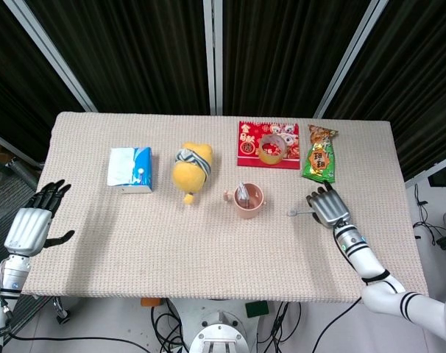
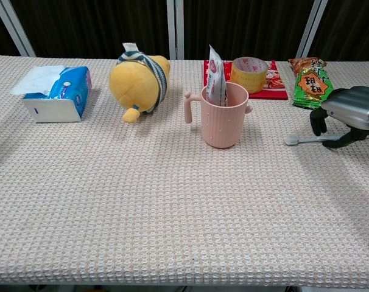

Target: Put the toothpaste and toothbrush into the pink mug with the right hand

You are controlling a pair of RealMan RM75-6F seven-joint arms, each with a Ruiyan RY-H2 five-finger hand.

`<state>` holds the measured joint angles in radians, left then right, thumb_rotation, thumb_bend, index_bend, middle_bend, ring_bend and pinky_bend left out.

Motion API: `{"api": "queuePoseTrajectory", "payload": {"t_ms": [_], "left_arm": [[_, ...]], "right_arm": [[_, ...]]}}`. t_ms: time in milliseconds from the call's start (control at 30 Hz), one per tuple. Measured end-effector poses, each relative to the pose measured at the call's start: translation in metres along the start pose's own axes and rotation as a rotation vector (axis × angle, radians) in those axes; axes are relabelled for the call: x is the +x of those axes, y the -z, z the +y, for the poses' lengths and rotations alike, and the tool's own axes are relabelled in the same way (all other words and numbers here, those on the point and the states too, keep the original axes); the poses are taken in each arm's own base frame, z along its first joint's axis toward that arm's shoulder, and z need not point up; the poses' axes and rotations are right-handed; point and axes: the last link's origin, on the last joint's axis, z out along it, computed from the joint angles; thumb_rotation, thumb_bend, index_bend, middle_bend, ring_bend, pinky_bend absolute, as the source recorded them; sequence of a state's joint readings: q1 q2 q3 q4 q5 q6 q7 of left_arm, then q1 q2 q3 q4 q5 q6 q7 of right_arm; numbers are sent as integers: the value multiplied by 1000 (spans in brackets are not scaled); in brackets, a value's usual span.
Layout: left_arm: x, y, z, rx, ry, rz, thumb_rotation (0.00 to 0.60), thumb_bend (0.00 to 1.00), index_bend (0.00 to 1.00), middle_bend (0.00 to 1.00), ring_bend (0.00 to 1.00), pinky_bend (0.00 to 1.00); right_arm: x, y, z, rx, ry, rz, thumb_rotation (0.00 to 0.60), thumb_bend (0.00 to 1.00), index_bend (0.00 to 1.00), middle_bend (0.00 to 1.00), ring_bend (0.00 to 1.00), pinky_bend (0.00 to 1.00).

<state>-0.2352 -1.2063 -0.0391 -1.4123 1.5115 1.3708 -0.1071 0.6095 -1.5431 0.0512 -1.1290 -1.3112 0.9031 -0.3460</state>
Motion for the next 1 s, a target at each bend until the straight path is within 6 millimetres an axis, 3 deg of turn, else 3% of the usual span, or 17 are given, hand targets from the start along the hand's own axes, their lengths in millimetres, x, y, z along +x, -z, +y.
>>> {"api": "queuePoseTrajectory", "payload": {"t_ms": [700,1000], "left_arm": [[-1,1,-1,4,3,-7,600,149,40,29,45,182],[1,2,-1,4,0,-4,599,149,40,29,45,183]], "right_arm": [[3,2,2,-8,-22,31,600,787,635,534,337,224],[29,15,10,-8,-100,141,600,788,645,541,346,225]]}}
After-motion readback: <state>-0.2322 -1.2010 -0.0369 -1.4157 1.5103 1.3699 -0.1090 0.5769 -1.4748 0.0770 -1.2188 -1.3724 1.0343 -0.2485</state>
